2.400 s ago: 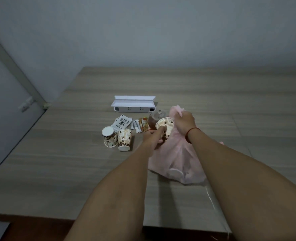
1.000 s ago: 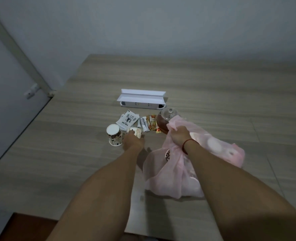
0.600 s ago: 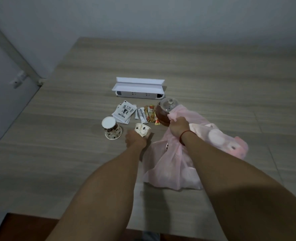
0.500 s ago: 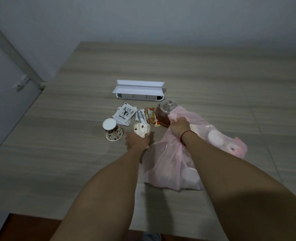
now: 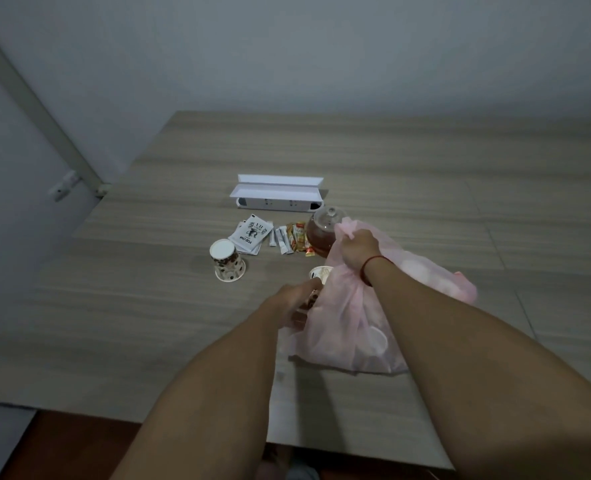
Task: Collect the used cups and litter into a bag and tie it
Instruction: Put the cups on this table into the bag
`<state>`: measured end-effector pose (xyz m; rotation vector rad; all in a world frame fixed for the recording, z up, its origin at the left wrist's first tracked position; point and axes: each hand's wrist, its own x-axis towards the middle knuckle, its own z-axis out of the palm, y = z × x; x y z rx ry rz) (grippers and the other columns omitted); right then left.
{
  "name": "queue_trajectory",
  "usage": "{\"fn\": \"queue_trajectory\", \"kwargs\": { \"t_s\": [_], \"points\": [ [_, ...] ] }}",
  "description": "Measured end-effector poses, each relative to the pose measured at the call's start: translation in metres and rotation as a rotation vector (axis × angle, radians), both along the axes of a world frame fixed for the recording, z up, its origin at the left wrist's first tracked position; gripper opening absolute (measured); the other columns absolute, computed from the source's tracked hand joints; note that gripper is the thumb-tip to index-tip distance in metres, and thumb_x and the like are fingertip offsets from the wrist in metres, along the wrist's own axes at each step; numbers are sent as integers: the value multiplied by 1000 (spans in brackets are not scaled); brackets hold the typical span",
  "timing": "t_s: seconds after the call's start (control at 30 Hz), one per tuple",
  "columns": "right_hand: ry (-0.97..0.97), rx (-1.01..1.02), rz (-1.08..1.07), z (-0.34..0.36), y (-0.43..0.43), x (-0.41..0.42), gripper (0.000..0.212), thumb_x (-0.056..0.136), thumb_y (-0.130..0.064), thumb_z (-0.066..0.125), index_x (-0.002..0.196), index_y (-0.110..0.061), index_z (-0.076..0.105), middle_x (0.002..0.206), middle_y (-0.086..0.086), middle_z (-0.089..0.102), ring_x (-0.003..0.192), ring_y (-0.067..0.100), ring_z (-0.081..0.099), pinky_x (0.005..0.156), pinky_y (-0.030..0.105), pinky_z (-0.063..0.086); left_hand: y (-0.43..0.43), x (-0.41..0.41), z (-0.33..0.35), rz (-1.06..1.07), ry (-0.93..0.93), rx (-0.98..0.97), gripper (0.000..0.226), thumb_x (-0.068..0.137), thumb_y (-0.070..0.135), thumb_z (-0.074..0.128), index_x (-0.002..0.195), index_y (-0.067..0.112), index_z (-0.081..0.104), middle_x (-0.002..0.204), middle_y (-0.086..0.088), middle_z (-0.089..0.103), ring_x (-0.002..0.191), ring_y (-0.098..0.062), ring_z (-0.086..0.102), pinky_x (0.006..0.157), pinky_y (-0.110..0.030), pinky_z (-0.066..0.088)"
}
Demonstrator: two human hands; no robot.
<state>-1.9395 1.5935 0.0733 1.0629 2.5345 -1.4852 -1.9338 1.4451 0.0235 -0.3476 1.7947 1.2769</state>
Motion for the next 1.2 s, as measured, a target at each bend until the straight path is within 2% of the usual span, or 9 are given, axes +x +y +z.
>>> {"fn": "queue_trajectory", "kwargs": {
  "t_s": [0.2,0.33,0.5,0.57,0.67,0.77,0.9,1.07,1.2],
  "points": [
    [0,-11,6,-3,-5,3,38,95,-21,47,126,0,57,127,20,60,115,36,57,88,32,46,-12,7,-4,0,119,-85,45,82,58,56,88,13,63,81,-6,64,66,-21,58,56,-23,45],
    [3,-5,22,-3,-9,1,37,94,-19,45,125,0,57,126,21,60,113,36,58,77,26,38,-23,12,-16,-152,158,-229,40,76,40,69,94,5,64,93,-12,65,71,-21,62,64,-25,47],
    [-25,-16,48,-8,-15,1,37,93,-19,43,122,-1,58,120,19,61,90,27,52,73,29,38,-22,15,-34,-263,158,-384,122,38,80,57,133,4,55,135,-16,54,120,-32,56,97,-38,51],
    [-31,-10,52,-12,-16,2,38,93,-20,43,122,0,58,115,18,62,88,26,52,72,28,38,-22,20,-30,-221,125,-341,107,55,78,61,133,5,54,135,-14,53,111,-27,59,87,-31,54],
    [-29,3,66,-15,-16,4,39,96,-22,43,122,2,58,119,20,61,92,27,54,74,28,38,-20,23,-33,-118,66,-176,62,88,47,61,126,-2,58,122,-17,62,83,-21,62,53,-22,48],
    [-22,6,66,-13,-17,6,39,97,-24,42,122,2,58,119,22,61,99,31,58,75,29,38,-19,22,-34,-74,145,-199,57,73,37,68,109,-6,68,109,-19,70,82,-26,66,68,-34,54],
    [-16,15,76,-2,-15,13,39,96,-23,41,121,0,59,117,20,63,89,26,52,72,27,39,-21,15,-20,50,242,-219,35,77,11,69,106,-8,69,102,-18,71,97,-28,68,71,-31,51],
    [9,71,84,22,-3,31,38,96,-22,44,121,1,60,124,21,61,107,32,59,75,23,36,-21,6,18,125,286,-137,39,78,-7,58,117,-9,62,82,-18,66,62,-23,57,46,-24,42],
    [89,210,76,52,-4,51,40,95,-27,48,128,-5,49,128,19,58,106,33,59,84,34,48,-18,3,69,197,432,-138,38,92,0,47,129,-8,49,106,-22,64,82,-29,63,51,-27,49]
  ]
}}
